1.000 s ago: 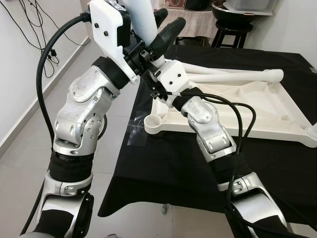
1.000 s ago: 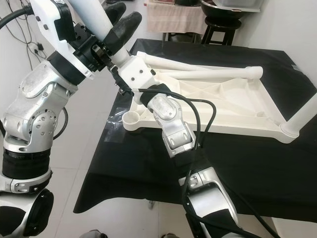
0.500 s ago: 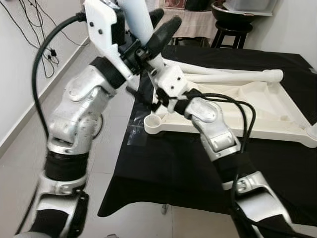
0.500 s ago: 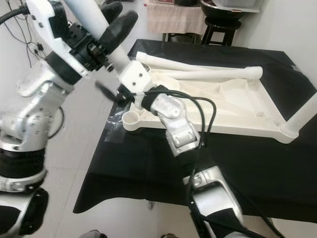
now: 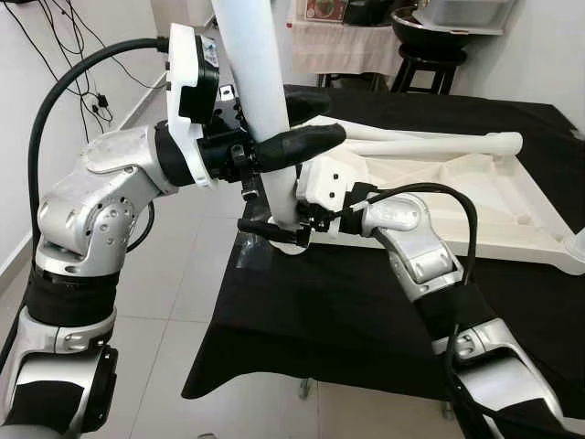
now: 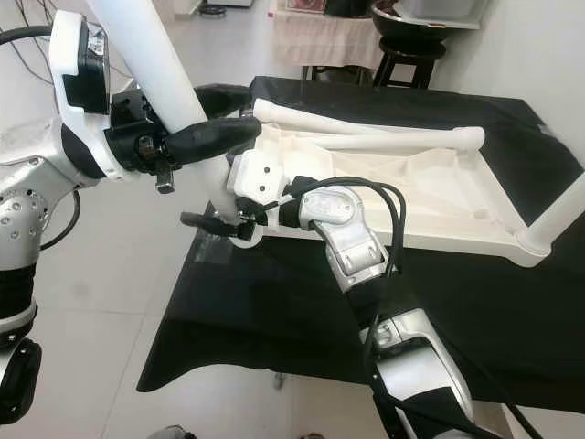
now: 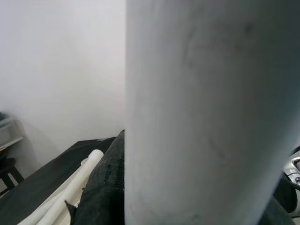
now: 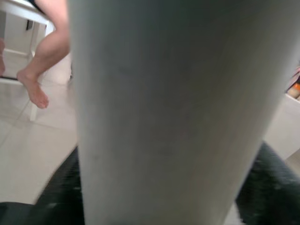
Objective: Building children table
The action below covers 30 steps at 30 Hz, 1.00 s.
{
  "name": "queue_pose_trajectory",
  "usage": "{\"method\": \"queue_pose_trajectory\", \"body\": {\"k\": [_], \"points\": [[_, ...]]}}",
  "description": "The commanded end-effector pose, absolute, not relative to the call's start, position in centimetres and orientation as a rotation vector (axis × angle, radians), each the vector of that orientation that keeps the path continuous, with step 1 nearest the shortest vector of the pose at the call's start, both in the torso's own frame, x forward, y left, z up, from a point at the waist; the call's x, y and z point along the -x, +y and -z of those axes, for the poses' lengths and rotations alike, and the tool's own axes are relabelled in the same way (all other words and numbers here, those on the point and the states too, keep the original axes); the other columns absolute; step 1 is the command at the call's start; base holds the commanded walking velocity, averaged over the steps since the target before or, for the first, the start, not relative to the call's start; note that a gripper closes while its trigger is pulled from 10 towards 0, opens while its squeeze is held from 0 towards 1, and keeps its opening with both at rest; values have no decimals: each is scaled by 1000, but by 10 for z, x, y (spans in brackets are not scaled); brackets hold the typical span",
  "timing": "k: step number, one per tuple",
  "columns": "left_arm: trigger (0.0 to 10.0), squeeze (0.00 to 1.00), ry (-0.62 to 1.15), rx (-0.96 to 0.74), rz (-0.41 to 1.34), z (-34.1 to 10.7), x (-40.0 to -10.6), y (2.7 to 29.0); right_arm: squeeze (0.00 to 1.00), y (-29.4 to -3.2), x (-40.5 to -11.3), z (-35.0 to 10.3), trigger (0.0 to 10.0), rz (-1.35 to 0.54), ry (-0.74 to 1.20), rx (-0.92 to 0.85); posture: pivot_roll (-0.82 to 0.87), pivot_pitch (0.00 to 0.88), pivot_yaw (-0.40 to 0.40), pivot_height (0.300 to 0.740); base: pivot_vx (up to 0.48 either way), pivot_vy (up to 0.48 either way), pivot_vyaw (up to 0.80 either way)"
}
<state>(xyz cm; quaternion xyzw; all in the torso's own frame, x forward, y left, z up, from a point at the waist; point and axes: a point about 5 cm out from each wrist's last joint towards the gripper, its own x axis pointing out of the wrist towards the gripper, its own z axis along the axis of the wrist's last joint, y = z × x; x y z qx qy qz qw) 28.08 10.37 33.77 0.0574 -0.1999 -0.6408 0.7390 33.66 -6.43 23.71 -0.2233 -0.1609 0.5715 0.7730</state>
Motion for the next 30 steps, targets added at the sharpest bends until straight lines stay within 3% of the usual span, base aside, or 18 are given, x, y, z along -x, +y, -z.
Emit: {"method": "queue_pose_trajectory", "body": {"k": [1,16,17,18,24,25,28,30], "points": [[0,0,-503,-72,1685,-344,-257,72,0,-42,-333,-243,0,-1290,-380,464,42,43,-26,740,0,0,0],[314,0,-499,-110,1715,-342,-255,77,0,-46,-334,-235,0,-1328,-334,449,43,50,-29,740,0,0,0],[7412,0,-478,-95,1708,-342,-257,78,0,-46,-335,-235,0,-1317,-334,447,43,54,-31,740,0,0,0],[10000,1000,-470,-56,1683,-343,-260,80,0,-47,-338,-236,0,-1290,-335,442,43,59,-33,740,0,0,0],[10000,1000,-492,-14,1584,-348,-267,87,0,-49,-344,-239,0,-1226,-336,419,42,69,-37,740,0,0,0],[10000,1000,-505,-39,1463,-350,-274,99,0,-54,-349,-242,0,-1159,-337,390,49,91,-45,740,0,0,0],[10000,1000,-505,-39,1463,-350,-274,99,0,-54,-349,-242,0,-1159,-337,390,49,91,-45,740,0,0,0],[10000,1000,-525,-93,1066,-358,-295,146,0,-67,-365,-246,0,-966,-323,304,67,131,-49,740,0,0,0]]}}
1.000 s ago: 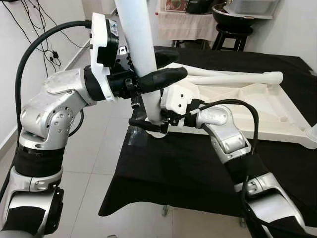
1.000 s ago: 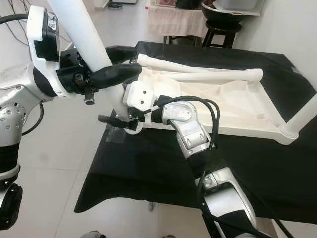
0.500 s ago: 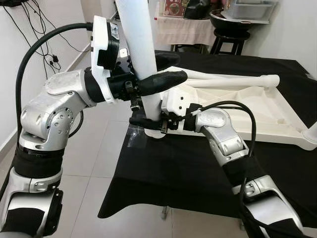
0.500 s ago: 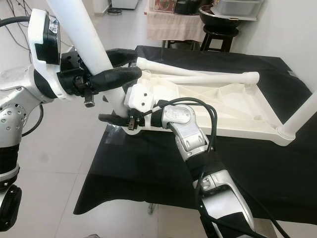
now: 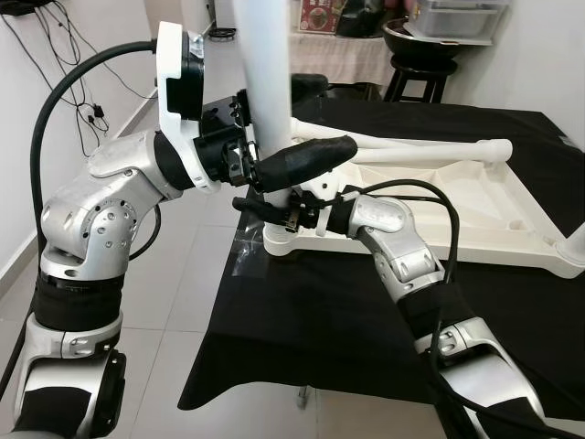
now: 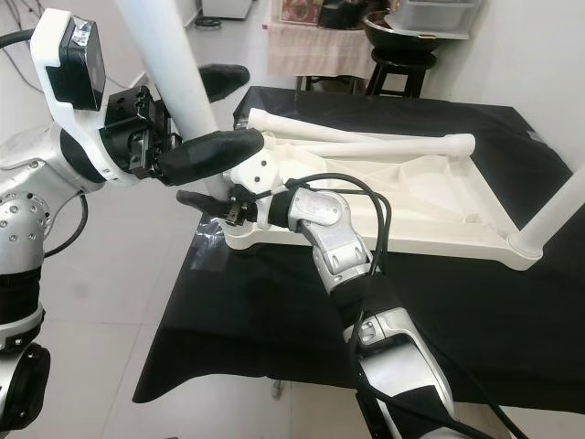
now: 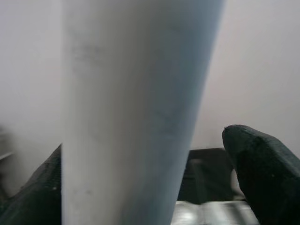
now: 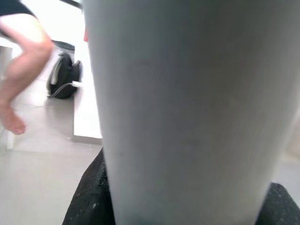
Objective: Building children table
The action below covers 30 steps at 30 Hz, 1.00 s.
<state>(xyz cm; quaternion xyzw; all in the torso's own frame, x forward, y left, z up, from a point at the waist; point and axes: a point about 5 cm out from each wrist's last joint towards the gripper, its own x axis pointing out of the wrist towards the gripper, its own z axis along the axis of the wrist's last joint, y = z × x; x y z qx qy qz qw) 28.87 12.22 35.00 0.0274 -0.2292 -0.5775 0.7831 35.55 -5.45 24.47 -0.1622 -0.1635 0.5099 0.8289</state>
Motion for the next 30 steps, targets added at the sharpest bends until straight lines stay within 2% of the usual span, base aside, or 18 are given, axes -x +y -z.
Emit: {"method": "queue_pose_trajectory", "body": {"k": [1,2,5,6,9,14,15,18,19,21,22,24,27,30], "points": [[10000,1000,-525,-93,1066,-358,-295,146,0,-67,-365,-246,0,-966,-323,304,67,131,-49,740,0,0,0],[10000,1000,-537,-113,843,-362,-302,175,0,-72,-373,-248,0,-873,-312,261,72,145,-52,740,0,0,0],[10000,1000,-547,-100,497,-365,-304,221,0,-79,-381,-248,0,-749,-291,199,80,162,-57,740,0,0,0],[10000,1000,-547,-100,497,-365,-304,221,0,-79,-381,-248,0,-749,-291,199,80,162,-57,740,0,0,0],[10000,1000,-515,-75,233,-351,-298,252,0,-81,-385,-244,0,-687,-270,182,97,191,-72,740,0,0,0],[10000,1000,-480,-57,130,-338,-292,261,0,-79,-385,-244,0,-682,-265,161,109,209,-75,740,0,0,0],[10000,0,-427,-35,129,-322,-290,256,0,-75,-385,-244,2196,-701,-263,135,118,226,-76,740,0,0,0],[10000,0,-427,-35,129,-322,-290,256,0,-75,-385,-244,2196,-701,-263,135,118,226,-76,740,0,0,0],[10000,0,-350,-39,175,-298,-287,240,0,-68,-382,-246,10000,-745,-275,103,119,241,-76,740,0,0,0],[10000,0,-180,-53,350,-244,-272,188,0,-55,-375,-252,10000,-843,-309,5,119,274,-81,740,0,0,0],[10000,0,-180,-53,350,-244,-272,188,0,-55,-375,-252,10000,-843,-309,5,119,274,-81,740,0,0,0],[10000,0,-79,-37,440,-211,-254,153,0,-49,-375,-260,10000,-866,-321,-29,124,301,-86,740,0,0,0],[10000,0,-53,-13,428,-205,-252,149,0,-48,-377,-262,10000,-864,-321,-31,124,301,-86,740,0,0,0],[10000,0,-35,-44,443,-198,-247,142,0,-48,-379,-264,10000,-848,-320,-36,126,314,-87,740,0,480,0]]}}
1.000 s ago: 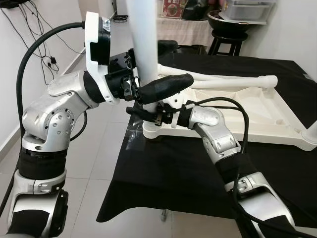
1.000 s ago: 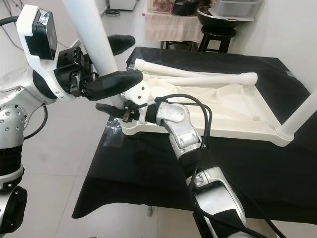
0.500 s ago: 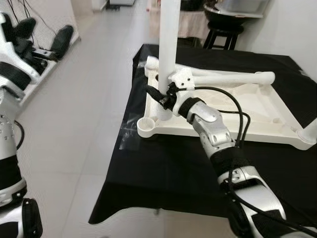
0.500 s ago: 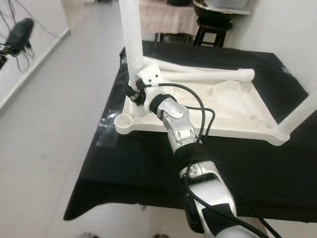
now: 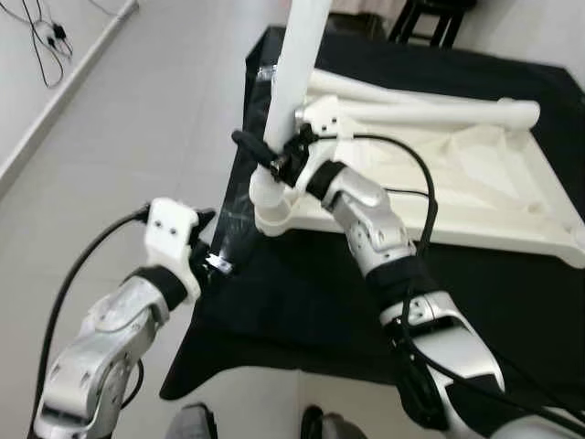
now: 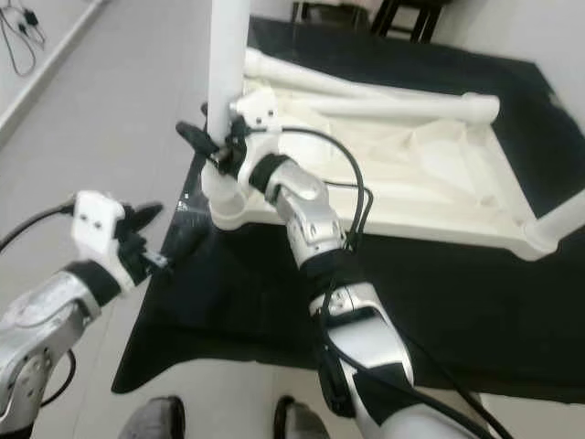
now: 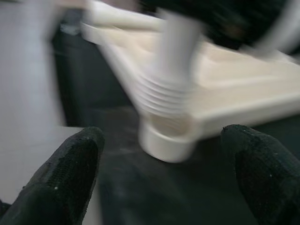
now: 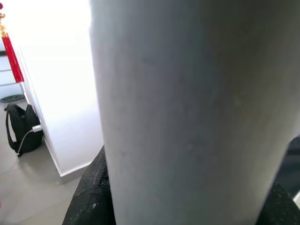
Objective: Building children table
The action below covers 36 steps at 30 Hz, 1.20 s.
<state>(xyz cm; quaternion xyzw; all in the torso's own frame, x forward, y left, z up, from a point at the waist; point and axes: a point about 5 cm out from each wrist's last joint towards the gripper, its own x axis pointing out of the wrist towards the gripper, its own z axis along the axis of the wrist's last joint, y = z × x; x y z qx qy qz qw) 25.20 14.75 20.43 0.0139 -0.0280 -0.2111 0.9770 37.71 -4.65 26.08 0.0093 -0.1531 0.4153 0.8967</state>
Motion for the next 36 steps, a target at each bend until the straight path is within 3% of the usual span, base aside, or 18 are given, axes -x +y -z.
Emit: {"method": "queue_pose_trajectory", "body": {"k": [1,8,14,25,30,36], "points": [[10000,0,-35,-26,435,-197,-244,140,0,-49,-380,-266,10000,-838,-324,-52,129,321,-87,740,0,480,0],[10000,0,-13,-78,446,-188,-225,134,0,-53,-379,-273,10000,-846,-335,-192,136,337,-78,740,0,0,0],[10000,0,11,-207,388,-175,-215,141,0,-48,-366,-274,10000,-1029,-366,-180,145,346,-75,740,0,0,0],[10000,0,53,-292,258,-156,-207,154,0,-77,-379,-289,10000,-940,-411,-219,150,351,-71,740,0,0,0],[10000,0,34,-378,335,-153,-200,146,0,-81,-362,-282,10000,-1214,-393,-93,157,353,-66,740,0,0,0],[10000,0,30,-357,360,-152,-192,140,0,-83,-356,-280,10000,-1325,-359,-44,159,354,-67,740,0,0,0]]}}
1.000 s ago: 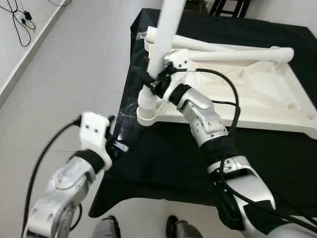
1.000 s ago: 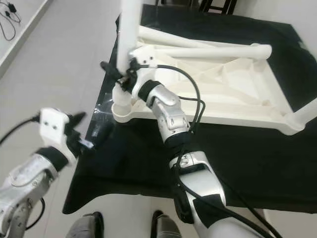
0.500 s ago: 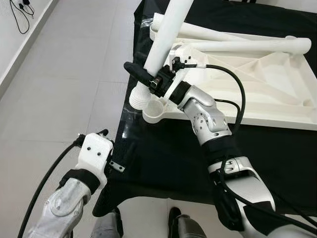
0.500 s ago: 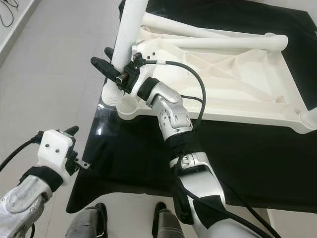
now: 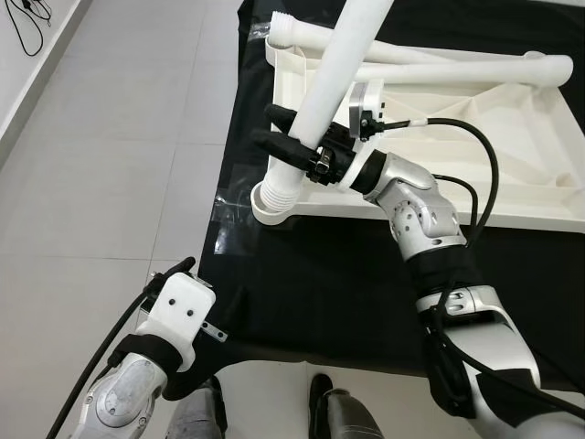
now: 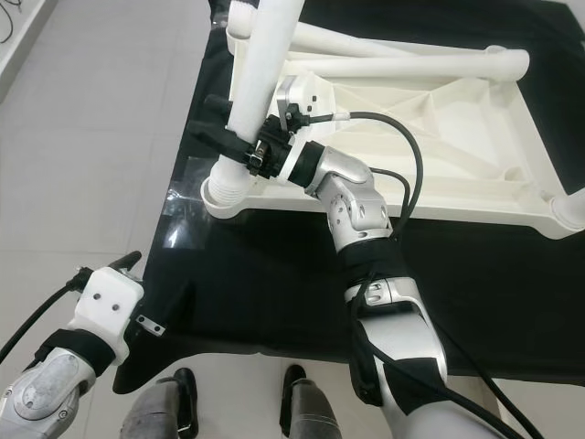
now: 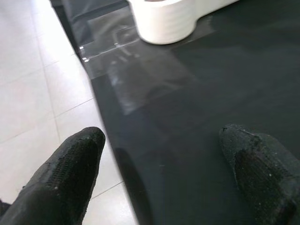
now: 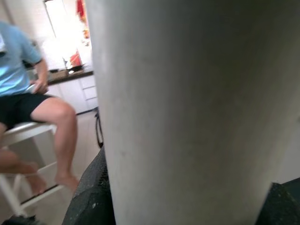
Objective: Building children table
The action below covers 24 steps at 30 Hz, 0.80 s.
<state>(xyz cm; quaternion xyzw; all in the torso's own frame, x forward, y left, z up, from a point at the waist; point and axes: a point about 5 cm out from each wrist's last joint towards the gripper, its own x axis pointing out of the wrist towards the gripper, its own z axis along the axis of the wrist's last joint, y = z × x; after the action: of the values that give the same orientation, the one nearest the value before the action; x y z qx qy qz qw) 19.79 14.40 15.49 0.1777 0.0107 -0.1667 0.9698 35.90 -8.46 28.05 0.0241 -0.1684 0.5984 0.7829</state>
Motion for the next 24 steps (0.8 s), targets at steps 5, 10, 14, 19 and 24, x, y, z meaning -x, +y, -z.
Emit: {"method": "queue_pose_trajectory", "body": {"k": [5,10,14,19,24], "points": [[10000,0,8,-371,328,-150,-193,140,0,-71,-359,-276,10000,-1329,-350,-4,163,353,-72,740,0,0,0],[10000,0,4,-372,315,-149,-195,140,0,-63,-363,-272,10000,-1289,-329,53,164,349,-79,740,0,0,0],[10000,0,13,-363,303,-147,-197,141,0,-61,-366,-273,10000,-1254,-324,70,158,346,-86,740,0,360,0],[10000,0,14,-360,299,-146,-197,141,0,-62,-369,-276,10000,-1225,-324,77,152,344,-88,740,0,480,0],[10000,0,-9,-374,300,-147,-198,140,0,-69,-374,-279,10000,-1168,-322,86,143,337,-90,740,0,192,0]]}}
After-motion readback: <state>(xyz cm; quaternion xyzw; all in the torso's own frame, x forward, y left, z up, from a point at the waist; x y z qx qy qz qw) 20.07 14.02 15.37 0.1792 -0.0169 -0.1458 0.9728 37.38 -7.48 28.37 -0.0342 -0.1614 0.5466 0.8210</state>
